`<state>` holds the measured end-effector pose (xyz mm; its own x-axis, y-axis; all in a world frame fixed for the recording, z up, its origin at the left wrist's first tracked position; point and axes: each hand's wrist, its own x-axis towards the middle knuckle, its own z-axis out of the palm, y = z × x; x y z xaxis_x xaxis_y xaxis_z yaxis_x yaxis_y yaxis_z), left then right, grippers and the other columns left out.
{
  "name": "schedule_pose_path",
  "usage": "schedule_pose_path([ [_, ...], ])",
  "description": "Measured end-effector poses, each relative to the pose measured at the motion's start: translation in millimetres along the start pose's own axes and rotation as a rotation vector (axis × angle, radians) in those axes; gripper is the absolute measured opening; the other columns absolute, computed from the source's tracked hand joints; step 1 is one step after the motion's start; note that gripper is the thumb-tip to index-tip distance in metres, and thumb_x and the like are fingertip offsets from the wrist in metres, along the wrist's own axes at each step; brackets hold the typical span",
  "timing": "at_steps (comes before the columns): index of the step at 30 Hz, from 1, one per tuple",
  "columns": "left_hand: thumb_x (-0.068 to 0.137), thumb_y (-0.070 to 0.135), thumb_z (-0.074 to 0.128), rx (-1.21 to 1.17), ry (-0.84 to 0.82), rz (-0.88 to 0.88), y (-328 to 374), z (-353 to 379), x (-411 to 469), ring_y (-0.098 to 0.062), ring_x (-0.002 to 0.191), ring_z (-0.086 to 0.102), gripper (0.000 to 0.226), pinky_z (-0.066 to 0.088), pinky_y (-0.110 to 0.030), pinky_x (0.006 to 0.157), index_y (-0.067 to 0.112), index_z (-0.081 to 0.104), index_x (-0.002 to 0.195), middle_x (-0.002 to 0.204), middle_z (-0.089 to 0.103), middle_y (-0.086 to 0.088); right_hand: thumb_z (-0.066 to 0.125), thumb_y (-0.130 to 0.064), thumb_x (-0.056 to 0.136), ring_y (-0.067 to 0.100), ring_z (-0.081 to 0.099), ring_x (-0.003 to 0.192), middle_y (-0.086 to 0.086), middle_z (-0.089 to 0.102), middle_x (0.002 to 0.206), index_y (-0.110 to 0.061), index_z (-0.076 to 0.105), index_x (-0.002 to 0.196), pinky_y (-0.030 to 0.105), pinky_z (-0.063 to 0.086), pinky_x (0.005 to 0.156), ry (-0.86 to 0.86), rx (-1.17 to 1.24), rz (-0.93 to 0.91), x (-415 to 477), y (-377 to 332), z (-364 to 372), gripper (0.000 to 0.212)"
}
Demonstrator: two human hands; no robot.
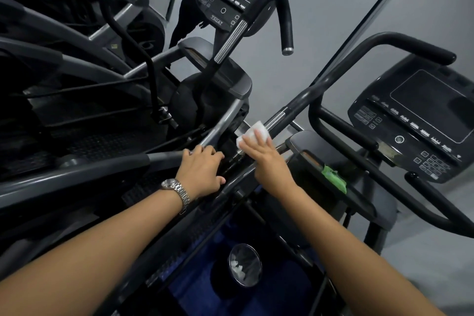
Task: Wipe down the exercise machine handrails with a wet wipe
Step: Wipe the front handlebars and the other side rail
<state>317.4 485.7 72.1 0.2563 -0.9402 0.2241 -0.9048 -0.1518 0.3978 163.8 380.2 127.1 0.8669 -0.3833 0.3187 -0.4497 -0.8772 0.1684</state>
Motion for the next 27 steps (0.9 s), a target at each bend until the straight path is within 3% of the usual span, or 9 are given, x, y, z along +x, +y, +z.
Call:
schedule_pose_path([
  [3,0.081,0.051,0.062,0.027,-0.004,-0.017,2,0,-3,-0.024,0.121,0.040,0.060,0.031,-0.046,0.103,0.026,0.044,0.132,0.128,0.047,0.001,0.049,0.029,0.065,0.031,0.036,0.137,0.000,0.052,0.139,-0.015,0.056,0.131,0.048,0.033,0.110,0.001,0.047,-0.072,-18,9,0,0.079],
  [5,0.081,0.050,0.062,0.026,0.009,-0.013,3,-3,0,-0.025,0.120,0.041,0.058,0.031,-0.048,0.103,0.024,0.046,0.130,0.127,0.049,0.000,0.047,0.027,0.068,0.026,0.027,0.142,-0.002,0.046,0.145,-0.018,0.053,0.134,0.054,0.026,0.114,0.007,0.055,0.069,-10,28,-10,0.081],
  [8,0.082,0.048,0.062,0.021,0.008,-0.035,8,-3,-2,-0.025,0.119,0.042,0.056,0.031,-0.047,0.102,0.023,0.046,0.130,0.126,0.050,0.000,0.051,0.023,0.072,0.028,0.025,0.143,-0.001,0.043,0.147,-0.018,0.050,0.137,0.050,0.032,0.111,0.040,0.036,0.175,6,22,-11,0.077],
  [13,0.083,0.048,0.060,0.037,0.027,-0.075,11,2,-6,-0.024,0.120,0.042,0.054,0.032,-0.046,0.102,0.024,0.046,0.129,0.127,0.049,0.000,0.048,0.026,0.065,0.028,0.033,0.138,0.005,0.056,0.136,-0.010,0.059,0.127,0.048,0.020,0.114,0.017,0.076,-0.108,-17,-1,9,0.073],
  [17,0.083,0.050,0.059,0.027,0.044,-0.071,9,3,-6,-0.023,0.123,0.040,0.056,0.032,-0.045,0.103,0.025,0.045,0.131,0.129,0.049,0.002,0.049,0.025,0.072,0.012,0.016,0.143,-0.004,0.046,0.144,-0.019,0.053,0.134,0.033,0.003,0.118,0.098,0.066,0.145,-5,24,3,0.076],
  [20,0.083,0.051,0.059,0.032,0.067,-0.067,8,5,-7,-0.022,0.122,0.041,0.056,0.033,-0.044,0.101,0.026,0.045,0.131,0.129,0.049,0.002,0.051,0.023,0.073,0.024,0.024,0.143,0.001,0.050,0.141,-0.014,0.055,0.131,0.045,0.018,0.117,0.076,0.053,0.115,0,-5,9,0.069],
  [23,0.083,0.054,0.057,0.047,0.082,-0.061,6,5,-9,-0.021,0.121,0.042,0.055,0.034,-0.042,0.099,0.027,0.047,0.130,0.127,0.050,0.003,0.046,0.027,0.067,0.024,0.025,0.142,-0.002,0.045,0.145,-0.014,0.053,0.134,0.047,0.053,0.090,0.026,0.142,0.018,-28,-19,23,0.079],
  [25,0.083,0.054,0.057,0.047,0.075,-0.048,3,3,-7,-0.021,0.121,0.042,0.055,0.034,-0.042,0.099,0.027,0.046,0.129,0.127,0.051,0.004,0.045,0.029,0.065,0.018,0.019,0.143,-0.008,0.032,0.148,-0.019,0.047,0.139,0.044,0.057,0.080,0.066,0.207,0.096,-34,-11,26,0.088],
  [27,0.083,0.053,0.057,0.036,0.071,-0.017,2,3,-5,-0.021,0.121,0.042,0.054,0.034,-0.042,0.100,0.026,0.046,0.129,0.127,0.050,0.004,0.046,0.030,0.067,0.019,0.016,0.143,-0.007,0.026,0.149,-0.017,0.042,0.141,0.039,0.055,0.087,0.158,0.246,0.226,-25,-9,28,0.088],
])
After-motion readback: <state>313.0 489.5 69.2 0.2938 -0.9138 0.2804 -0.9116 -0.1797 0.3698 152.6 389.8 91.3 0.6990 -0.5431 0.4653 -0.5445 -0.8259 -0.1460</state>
